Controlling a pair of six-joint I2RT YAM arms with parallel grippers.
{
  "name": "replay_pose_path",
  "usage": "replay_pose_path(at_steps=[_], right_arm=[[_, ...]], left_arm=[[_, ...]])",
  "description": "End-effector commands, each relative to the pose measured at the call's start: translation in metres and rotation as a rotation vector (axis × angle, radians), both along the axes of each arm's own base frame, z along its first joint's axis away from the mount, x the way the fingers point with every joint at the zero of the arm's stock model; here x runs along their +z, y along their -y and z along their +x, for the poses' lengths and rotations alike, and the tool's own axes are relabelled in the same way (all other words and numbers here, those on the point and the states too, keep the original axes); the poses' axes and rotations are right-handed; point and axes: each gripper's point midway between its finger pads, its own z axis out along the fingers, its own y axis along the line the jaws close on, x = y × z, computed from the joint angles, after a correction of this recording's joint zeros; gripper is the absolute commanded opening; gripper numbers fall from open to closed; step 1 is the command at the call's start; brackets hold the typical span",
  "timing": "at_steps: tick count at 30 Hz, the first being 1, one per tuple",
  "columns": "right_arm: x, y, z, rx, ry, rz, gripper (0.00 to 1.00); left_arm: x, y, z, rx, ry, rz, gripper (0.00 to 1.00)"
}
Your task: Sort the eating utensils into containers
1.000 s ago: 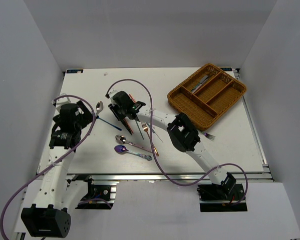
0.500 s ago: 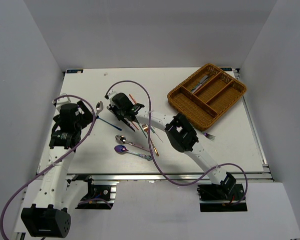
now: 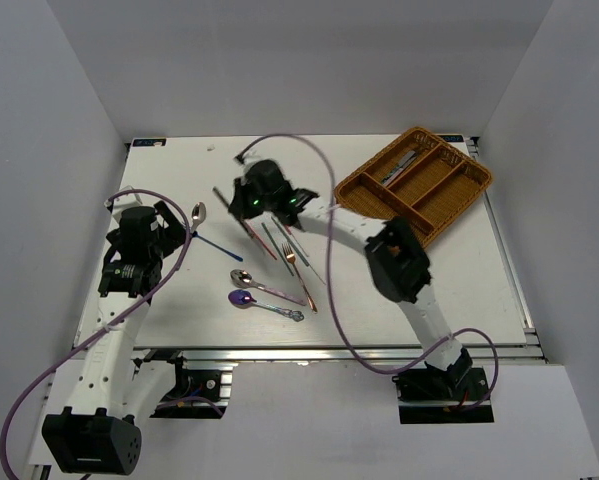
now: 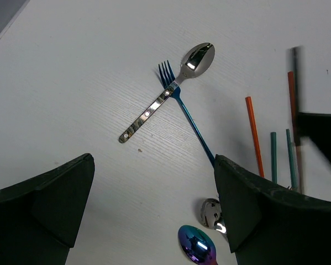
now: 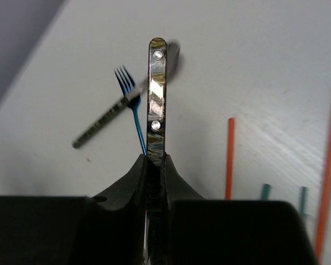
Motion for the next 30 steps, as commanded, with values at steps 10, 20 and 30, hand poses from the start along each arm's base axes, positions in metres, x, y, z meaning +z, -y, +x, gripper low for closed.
replay_pose_path(at_steps=[10, 20, 30], right_arm=[[0.121, 0.395, 0.214, -1.15, 0.022, 0.504, 0.0], [0.074, 0.506, 0.272, -1.415, 0.046, 0.444, 0.0], [0.035, 0.5, 0.28, -1.377, -0.008, 0.405, 0.2]], left_arm=[[0.007, 0.002, 0.004, -0.016, 0.026, -0.001, 0.98], [-0.003, 0.004, 0.009, -0.027, -0.01, -0.001, 0.98], [-0.007, 0.005, 0.01, -0.033, -0.026, 0.0, 0.98]])
